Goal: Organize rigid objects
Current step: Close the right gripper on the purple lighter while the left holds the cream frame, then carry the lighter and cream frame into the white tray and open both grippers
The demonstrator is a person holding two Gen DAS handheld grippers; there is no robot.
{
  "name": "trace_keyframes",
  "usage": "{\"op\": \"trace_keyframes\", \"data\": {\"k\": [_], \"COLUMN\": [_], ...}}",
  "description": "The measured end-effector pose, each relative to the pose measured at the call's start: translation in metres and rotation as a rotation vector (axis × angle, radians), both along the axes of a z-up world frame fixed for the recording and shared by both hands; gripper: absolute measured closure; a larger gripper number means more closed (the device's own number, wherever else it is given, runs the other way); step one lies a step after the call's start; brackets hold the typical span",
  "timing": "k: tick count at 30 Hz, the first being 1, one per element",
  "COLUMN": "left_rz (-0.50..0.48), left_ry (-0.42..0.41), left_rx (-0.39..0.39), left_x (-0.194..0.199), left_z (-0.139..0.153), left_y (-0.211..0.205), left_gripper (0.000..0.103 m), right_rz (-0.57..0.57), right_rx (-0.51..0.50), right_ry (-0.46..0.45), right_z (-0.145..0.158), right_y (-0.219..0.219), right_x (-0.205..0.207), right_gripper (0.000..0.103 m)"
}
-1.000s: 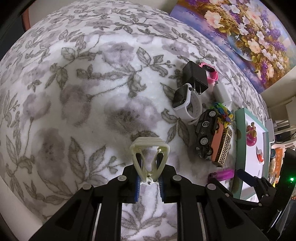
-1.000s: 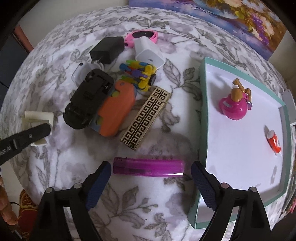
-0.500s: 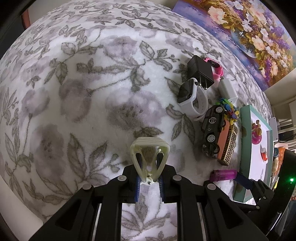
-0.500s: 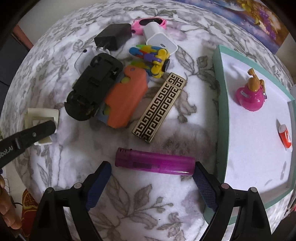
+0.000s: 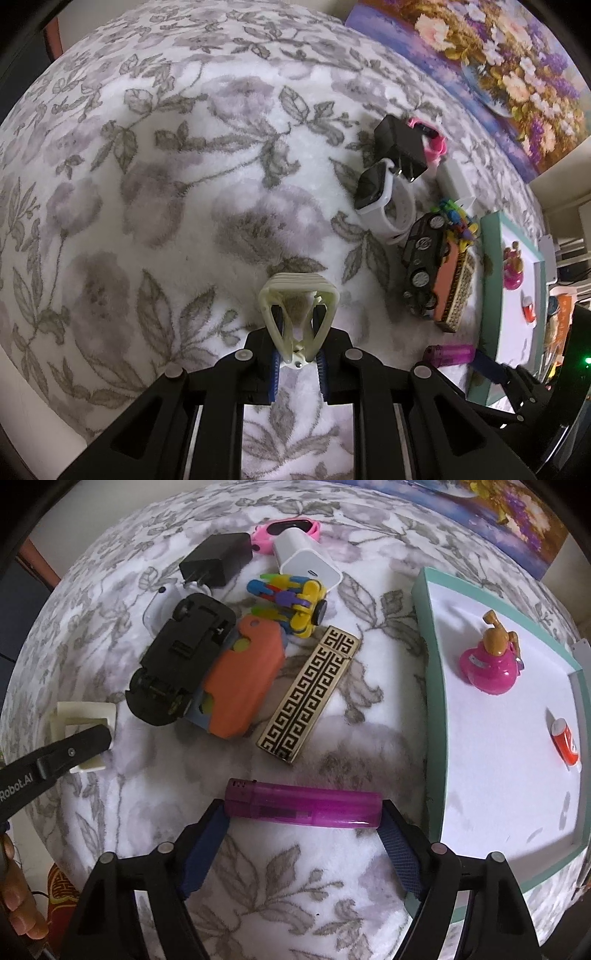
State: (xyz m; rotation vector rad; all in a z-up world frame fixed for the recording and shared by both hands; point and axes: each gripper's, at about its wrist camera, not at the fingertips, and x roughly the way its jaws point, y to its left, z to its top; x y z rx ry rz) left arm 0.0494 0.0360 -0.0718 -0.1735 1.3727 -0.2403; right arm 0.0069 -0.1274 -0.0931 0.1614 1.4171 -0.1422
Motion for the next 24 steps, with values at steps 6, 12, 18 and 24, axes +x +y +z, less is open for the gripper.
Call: {"op": "trace_keyframes", "data": {"k": [6,12,18,24], "left_rz": [0.002,-0.103,-0.282,-0.403], "left_ry": [-0.092,-0.14,-0.135,-0.105], "left_rx": [0.01,0.016,0.056,0.082], "left_x": [-0.005,-0.011,-0.025,-0.036], "left_z": [0.034,0.064,0.073,0.065], "left_y": [-0.004,-0.051,-0.134,-0.211], "left_gripper": [0.086,0.086,0.086,0.086], "right_rz": [-0.056,-0.16,-0.292,-0.408], "right_rx": [0.09,-0.009,-0.13,-0.138], "right_ry": [-0.098,-0.208,-0.153,-0.139], "right_z": [0.045,0.087,0.087,0.085], "right_y": [-0.014,-0.055,-0.113,-0.167], "right_x": [-0.009,-0.019,-0.032,-0.05], "right_gripper": [0.02,0.02,0.02,0.02]}}
